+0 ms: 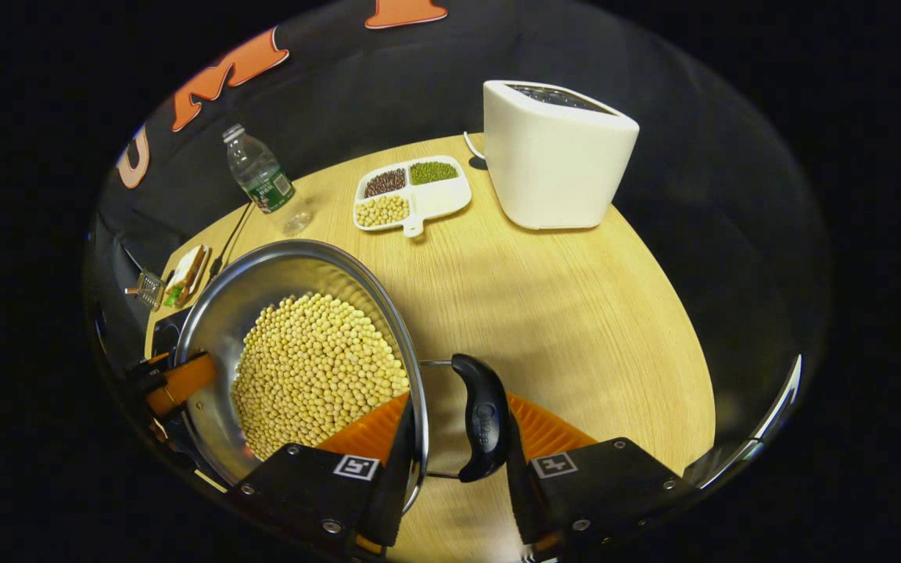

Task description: First push the handle of the pot to place it horizontally, then grasp the pot with both hands and set it on the induction cooktop.

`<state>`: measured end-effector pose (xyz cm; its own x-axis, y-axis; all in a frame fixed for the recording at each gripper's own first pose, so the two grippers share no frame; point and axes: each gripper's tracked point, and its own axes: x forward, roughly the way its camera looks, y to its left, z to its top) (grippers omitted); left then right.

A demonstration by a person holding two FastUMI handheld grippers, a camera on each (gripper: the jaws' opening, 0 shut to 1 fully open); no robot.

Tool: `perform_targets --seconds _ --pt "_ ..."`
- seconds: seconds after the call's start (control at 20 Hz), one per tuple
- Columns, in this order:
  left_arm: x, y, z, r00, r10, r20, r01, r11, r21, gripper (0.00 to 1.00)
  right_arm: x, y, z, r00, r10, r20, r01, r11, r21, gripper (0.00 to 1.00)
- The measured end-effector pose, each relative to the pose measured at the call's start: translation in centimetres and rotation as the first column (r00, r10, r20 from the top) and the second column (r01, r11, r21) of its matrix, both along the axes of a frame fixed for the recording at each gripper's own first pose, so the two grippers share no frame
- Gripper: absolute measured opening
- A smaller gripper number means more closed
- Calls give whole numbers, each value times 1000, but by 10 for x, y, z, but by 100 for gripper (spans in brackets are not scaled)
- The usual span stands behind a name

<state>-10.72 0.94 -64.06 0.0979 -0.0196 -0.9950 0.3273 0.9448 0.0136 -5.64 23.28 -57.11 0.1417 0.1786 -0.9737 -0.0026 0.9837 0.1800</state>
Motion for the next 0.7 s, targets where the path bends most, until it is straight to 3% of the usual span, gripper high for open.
perform_targets --seconds 0.35,0.7 --pt "29 14 63 991 6 131 -10 1000 27 64 21 8 49 994 33 108 -41 997 71 54" --pt "36 51 159 969 101 226 -124 988 88 64 36 43 97 971 127 203 -160 975 155 54"
